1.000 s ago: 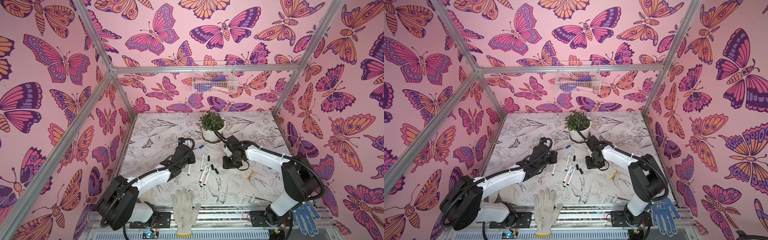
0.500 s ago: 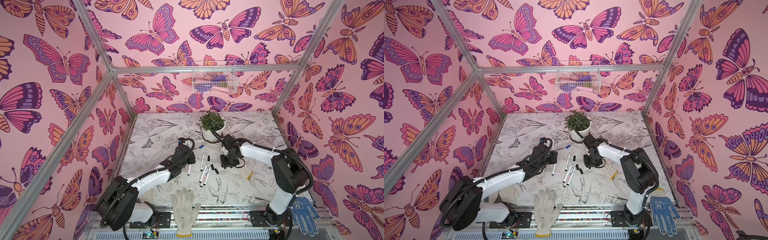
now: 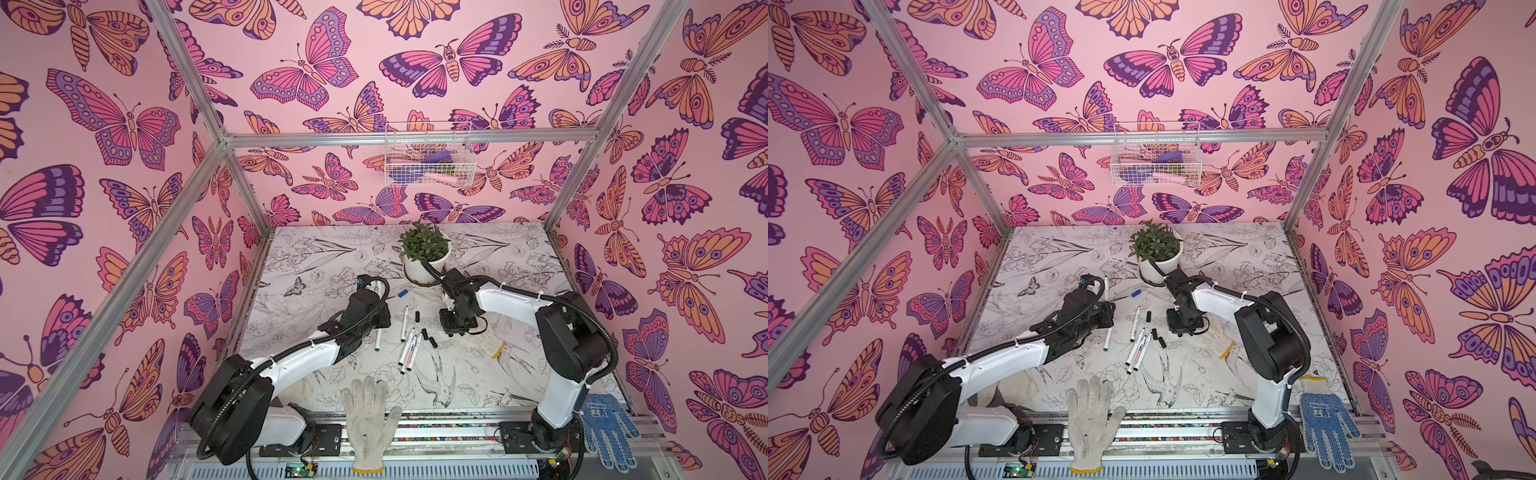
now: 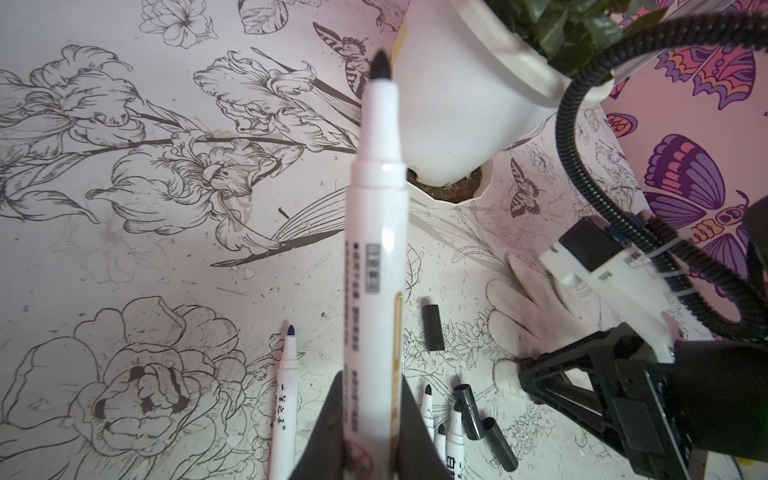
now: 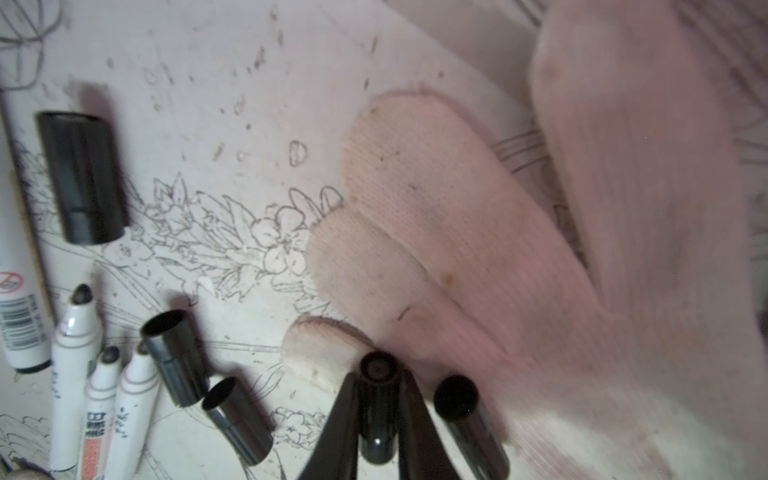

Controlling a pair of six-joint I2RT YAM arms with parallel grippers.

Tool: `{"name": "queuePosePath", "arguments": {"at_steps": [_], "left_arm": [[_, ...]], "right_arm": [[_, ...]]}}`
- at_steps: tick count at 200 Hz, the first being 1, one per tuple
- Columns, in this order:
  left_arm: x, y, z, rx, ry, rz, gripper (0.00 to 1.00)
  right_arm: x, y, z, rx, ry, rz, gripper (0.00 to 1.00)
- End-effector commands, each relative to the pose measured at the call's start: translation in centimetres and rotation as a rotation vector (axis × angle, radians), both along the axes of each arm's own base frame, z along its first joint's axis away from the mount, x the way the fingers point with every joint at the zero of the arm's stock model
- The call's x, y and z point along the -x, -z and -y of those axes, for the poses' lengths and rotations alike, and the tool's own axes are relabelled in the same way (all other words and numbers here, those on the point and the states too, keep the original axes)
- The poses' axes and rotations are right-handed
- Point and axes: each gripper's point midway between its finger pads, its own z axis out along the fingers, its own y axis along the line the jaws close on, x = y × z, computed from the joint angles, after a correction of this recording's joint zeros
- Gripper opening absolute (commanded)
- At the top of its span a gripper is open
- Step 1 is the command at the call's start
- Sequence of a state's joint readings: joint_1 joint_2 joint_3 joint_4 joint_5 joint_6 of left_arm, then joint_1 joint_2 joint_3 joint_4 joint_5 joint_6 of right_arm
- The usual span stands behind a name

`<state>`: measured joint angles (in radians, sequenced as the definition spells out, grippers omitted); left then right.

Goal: Insert the pens into the pen caps
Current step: 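Lower the right gripper onto the black caps and grasp one, then lift the black cap with the right gripper toward the held marker tip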

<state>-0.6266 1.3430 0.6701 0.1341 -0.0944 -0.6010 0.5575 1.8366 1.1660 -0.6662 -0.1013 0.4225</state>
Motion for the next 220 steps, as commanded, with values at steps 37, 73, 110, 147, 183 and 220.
{"name": "queuePosePath", "arguments": {"at_steps": [37,73,110,147,183,220], "left_arm": [[2.9,-1.9,4.3,0.059,0.368,0.067,0.00],[5.4,-3.0,6.7,0.159,0.553,0.074,0.00],[5.8,-4.1,7.3,0.183,0.603,0.099,0.00],[6.0,-4.5,7.7,0.191,0.624,0.108,0.00],[6.0,-4.8,7.9,0.193,0.628,0.112,0.00],[5.7,-5.1,8.2,0.200,0.632,0.111,0.00]], "right_arm": [[-1.8,-7.6,-2.2,-0.179,-0.034,0.167,0.05],[-5.7,-15.3,-4.3,-0.383,0.008,0.374,0.03],[-8.8,-22.7,-8.7,-0.744,0.047,0.548,0.02],[-8.3,-24.9,-10.4,-0.918,0.021,0.558,0.01],[-7.0,-24.6,-10.3,-0.927,-0.030,0.556,0.00],[-6.2,-23.2,-9.7,-0.891,-0.036,0.536,0.00]]}}
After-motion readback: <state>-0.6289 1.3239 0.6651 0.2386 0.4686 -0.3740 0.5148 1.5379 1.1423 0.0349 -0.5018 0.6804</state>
